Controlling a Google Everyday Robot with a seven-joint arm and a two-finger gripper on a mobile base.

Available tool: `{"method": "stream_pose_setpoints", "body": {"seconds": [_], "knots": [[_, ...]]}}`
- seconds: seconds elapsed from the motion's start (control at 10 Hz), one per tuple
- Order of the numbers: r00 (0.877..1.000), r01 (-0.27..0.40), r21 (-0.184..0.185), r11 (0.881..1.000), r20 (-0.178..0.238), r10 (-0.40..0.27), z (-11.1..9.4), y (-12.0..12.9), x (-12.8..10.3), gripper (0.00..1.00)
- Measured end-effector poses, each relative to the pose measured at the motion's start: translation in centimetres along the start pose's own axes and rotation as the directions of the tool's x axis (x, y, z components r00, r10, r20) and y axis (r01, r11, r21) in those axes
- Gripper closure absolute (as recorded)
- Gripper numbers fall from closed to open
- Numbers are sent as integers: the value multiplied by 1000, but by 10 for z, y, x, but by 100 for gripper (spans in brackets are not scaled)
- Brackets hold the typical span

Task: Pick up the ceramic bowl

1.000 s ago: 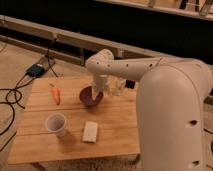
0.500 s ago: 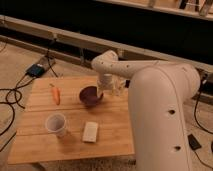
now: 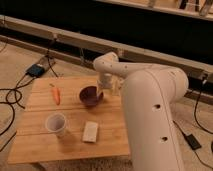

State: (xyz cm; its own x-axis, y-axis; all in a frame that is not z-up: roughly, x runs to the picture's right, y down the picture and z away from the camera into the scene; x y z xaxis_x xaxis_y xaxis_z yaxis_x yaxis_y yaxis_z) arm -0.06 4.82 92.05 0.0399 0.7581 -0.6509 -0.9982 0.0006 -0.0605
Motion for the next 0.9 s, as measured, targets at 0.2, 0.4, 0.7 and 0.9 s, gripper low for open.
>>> {"method": "stream_pose_setpoints", "body": {"seconds": [0.2, 0.4, 0.7, 0.9], "knots": [[1000, 4, 5, 1000, -30, -3, 12, 2, -2, 35], [998, 18, 15, 1000, -59, -17, 22, 2, -2, 39], [995, 33, 10, 999, -90, -31, 25, 9, -5, 72], [995, 33, 1, 999, -90, -33, 21, 12, -8, 93]]}}
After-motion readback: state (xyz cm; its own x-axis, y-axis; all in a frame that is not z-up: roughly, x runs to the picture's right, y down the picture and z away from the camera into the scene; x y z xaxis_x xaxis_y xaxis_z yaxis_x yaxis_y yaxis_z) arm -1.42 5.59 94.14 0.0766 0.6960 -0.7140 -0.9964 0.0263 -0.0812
